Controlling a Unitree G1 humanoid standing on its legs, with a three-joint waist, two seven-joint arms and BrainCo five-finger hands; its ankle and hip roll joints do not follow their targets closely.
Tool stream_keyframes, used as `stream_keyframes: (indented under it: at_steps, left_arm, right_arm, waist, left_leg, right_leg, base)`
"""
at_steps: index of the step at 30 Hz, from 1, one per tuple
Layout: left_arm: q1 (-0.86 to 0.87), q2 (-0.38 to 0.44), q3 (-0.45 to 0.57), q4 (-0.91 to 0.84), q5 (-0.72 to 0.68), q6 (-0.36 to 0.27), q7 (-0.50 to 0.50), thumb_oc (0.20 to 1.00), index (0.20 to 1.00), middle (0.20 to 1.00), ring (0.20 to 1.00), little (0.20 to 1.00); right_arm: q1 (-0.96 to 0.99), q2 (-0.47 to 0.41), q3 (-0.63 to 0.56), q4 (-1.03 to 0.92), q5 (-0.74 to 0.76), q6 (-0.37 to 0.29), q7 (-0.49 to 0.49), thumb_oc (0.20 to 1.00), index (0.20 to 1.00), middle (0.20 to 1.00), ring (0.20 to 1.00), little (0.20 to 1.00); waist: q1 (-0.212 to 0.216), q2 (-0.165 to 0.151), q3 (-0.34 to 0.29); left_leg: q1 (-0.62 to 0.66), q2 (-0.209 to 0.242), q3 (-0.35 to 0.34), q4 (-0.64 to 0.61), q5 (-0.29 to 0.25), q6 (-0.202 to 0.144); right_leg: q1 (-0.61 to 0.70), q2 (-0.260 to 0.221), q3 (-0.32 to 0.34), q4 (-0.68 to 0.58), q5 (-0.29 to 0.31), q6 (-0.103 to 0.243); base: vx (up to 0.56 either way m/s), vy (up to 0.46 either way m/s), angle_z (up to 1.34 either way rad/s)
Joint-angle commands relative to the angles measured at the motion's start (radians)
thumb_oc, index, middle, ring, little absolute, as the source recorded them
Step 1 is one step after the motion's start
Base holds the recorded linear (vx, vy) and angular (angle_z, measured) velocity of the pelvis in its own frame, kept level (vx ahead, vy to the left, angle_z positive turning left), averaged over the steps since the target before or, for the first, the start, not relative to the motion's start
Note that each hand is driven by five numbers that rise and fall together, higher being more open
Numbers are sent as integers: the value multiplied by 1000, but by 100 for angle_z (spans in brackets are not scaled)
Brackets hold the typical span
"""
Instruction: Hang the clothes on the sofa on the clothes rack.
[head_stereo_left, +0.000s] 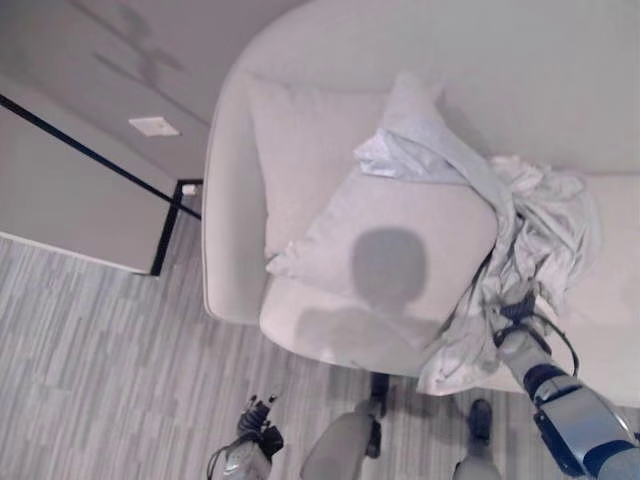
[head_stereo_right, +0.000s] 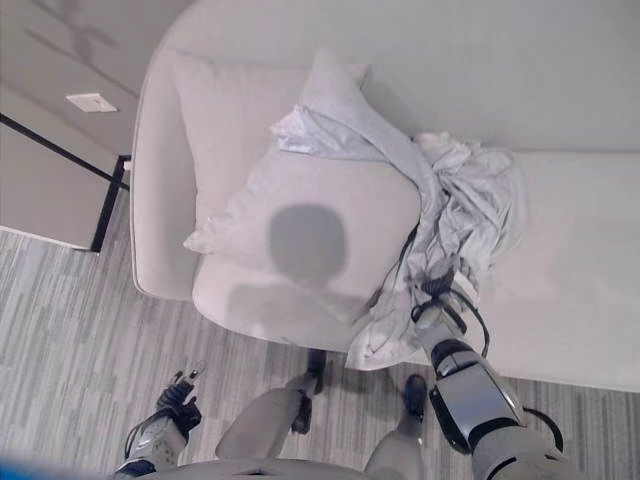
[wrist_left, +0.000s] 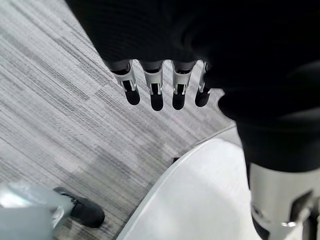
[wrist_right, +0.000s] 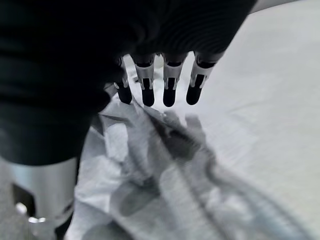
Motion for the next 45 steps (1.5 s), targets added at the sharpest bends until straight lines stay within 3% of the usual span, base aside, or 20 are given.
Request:
stream_keyframes:
  at_steps: [1,4,11,17,18,21,25,29,30,31,35,45]
  left_arm:
    - [-37,12,8,17,-26,-42,21,1000,1000,1000,1000,1000]
    - [-43,2,-7,12,-29,-49,23,1000,1000,1000,1000,1000]
    - [-38,-10,-21,-12,-47,-52,18,1000,1000,1000,1000,1000]
    - [-34,-14,-23,-52,-54,-54,23,1000,1000,1000,1000,1000]
    - [-30,-15,-18,-64,-58,-47,20,1000,1000,1000,1000,1000]
    - [-28,-16,0,-51,-67,-38,15,1000,1000,1000,1000,1000]
    - [-27,-16,22,-20,-56,-31,21,1000,1000,1000,1000,1000]
    - [-35,2,74,40,-4,-21,42,1000,1000,1000,1000,1000]
    - [-35,2,74,40,-4,-21,42,1000,1000,1000,1000,1000]
    - [-30,25,90,40,16,-19,43,1000,1000,1000,1000,1000]
    - [-18,54,120,50,32,-16,48,1000,1000,1000,1000,1000]
    - [18,53,132,-1,67,-5,36,1000,1000,1000,1000,1000]
  right_arm:
    - [-57,-15,36,-33,-11,-27,-29,1000,1000,1000,1000,1000]
    - [-63,14,87,5,-30,-23,3,1000,1000,1000,1000,1000]
    - [-62,73,214,113,-155,57,101,1000,1000,1000,1000,1000]
    - [-50,87,244,133,-216,96,156,1000,1000,1000,1000,1000]
    - [-41,97,256,143,-230,101,202,200,200,200,200,200]
    - [-25,108,283,124,-240,92,263,200,200,200,200,200]
    - [-6,105,293,92,-244,83,262,200,200,200,200,200]
    - [66,80,234,51,-210,63,219,200,200,200,200,200]
    - [66,80,234,51,-210,63,219,200,200,200,200,200]
    - [108,62,184,17,-175,43,189,200,200,200,200,200]
    - [161,28,127,-66,-131,17,171,200,200,200,200,200]
    - [268,-62,9,-385,-128,2,159,200,200,200,200,200]
  waist:
    - [18,-38,20]
    - [23,-31,33]
    - [49,-10,51]
    - [55,1,50]
    - [57,5,49]
    - [47,-3,48]
    - [28,-22,43]
    - [-26,-77,20]
    - [-26,-77,21]
    - [-50,-107,0]
    - [-78,-141,-38]
    - [-124,-163,-126]
  left_leg:
    - [-122,24,-61,143,-45,-24]
    - [-160,15,-61,161,-51,-20]
    - [-251,-4,-58,204,-64,-14]
    - [-288,-15,-61,217,-66,-13]
    - [-289,-18,-61,213,-64,-12]
    - [-277,-16,-59,208,-63,-12]
    - [-246,-10,-55,195,-63,-12]
    - [-142,21,-54,181,-77,-21]
    - [-141,21,-54,180,-77,-21]
    - [-89,37,-59,165,-80,-26]
    - [-14,62,-58,128,-74,-32]
    - [192,115,-42,-29,-24,-38]
  right_leg:
    - [18,-31,-1,11,82,-35]
    - [-7,-39,1,11,88,-31]
    - [-65,-48,0,11,103,-23]
    - [-87,-51,-3,11,109,-18]
    - [-91,-51,-4,11,110,-16]
    - [-87,-49,-1,11,110,-14]
    - [-70,-44,0,11,107,-17]
    - [15,-33,-20,11,83,-28]
    - [15,-33,-20,11,83,-28]
    - [58,-21,-29,11,69,-34]
    - [105,-5,-29,11,54,-42]
    - [200,35,-13,11,31,-52]
  base:
    - [-6,53,-1]
    - [1,41,-1]
    - [2,30,-1]
    - [-1,2,-1]
    - [0,0,0]
    - [0,0,0]
    - [6,-27,2]
    - [35,-86,-1]
    - [43,-143,9]
    - [40,-122,6]
    - [35,-89,-10]
    - [28,-53,-10]
